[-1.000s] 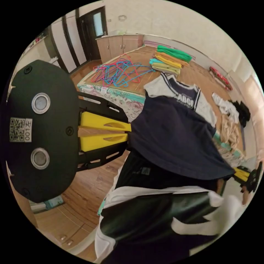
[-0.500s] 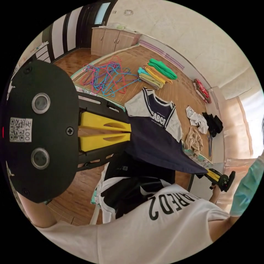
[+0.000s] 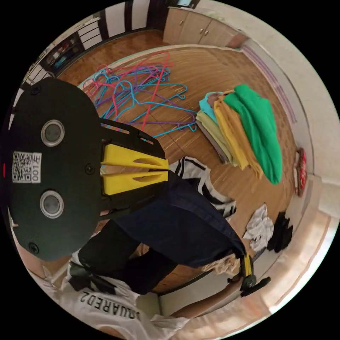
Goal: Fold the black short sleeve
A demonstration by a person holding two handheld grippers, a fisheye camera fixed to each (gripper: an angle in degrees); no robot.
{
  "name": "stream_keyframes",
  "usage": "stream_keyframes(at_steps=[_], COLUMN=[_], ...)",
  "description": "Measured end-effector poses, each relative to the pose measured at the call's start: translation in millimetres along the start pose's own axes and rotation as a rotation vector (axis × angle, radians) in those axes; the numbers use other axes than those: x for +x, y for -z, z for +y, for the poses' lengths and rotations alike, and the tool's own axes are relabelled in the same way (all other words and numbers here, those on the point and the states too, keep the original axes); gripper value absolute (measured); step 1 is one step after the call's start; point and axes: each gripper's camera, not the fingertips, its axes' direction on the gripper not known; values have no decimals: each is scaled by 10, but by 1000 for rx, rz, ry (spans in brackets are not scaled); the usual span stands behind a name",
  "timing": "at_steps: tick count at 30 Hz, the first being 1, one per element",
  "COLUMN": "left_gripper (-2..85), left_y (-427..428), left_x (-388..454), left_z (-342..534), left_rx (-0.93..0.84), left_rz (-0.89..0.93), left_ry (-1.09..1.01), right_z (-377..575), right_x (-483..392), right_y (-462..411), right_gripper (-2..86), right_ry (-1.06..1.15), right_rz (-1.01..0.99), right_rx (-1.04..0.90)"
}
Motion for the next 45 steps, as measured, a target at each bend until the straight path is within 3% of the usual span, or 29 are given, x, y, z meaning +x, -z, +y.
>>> stream_keyframes(at_steps=[4,8,10,15,17,19,22,24,29,33,38,42,45], left_gripper=[-10,-10,-10,-10,-10,-10,-10,-9,-5,41,96,117,98], left_y=[-845,-1131,-1056,-755,-630,-583,-596,-630,-792,-824,-1003,-1268,-1444], left_x=[-623,-1076,-1157,-1003,-717,-401,234,648,1785,2248,2646,2822,2987], left_z=[-554,-539,-498,-543,-617,-688,-805,-845,-643,-370,-116,-39,74], left_rx=[-133,13,62,-3,-37,-60,-104,-131,-234,-274,-307,-341,-320], left_rz=[87,255,198,-56,-136,-172,-214,-210,-52,-28,-406,-560,-697], left_ry=[195,357,391,335,257,162,-25,-153,-558,-641,-669,-648,-636], right_z=[-493,-618,-630,-703,-772,-786,-790,-795,-529,-19,533,646,687], right_x=[510,818,991,1290,1433,1537,1609,1507,358,-530,-1355,-1689,-1976], right_y=[-932,-1273,-1223,-1019,-940,-822,-638,-581,-415,-390,-519,-682,-906], right_gripper=[34,89,114,115,69,43,28,28,70,106,136,137,123], right_ry=[-152,-167,-207,-198,-197,-242,-297,-250,167,346,464,510,567], right_rz=[-48,-4,-37,-190,-378,-348,-143,-136,-220,-204,41,188,419], right_rx=[-143,-146,-98,-39,-38,4,7,-6,-56,-107,-206,-197,-184])
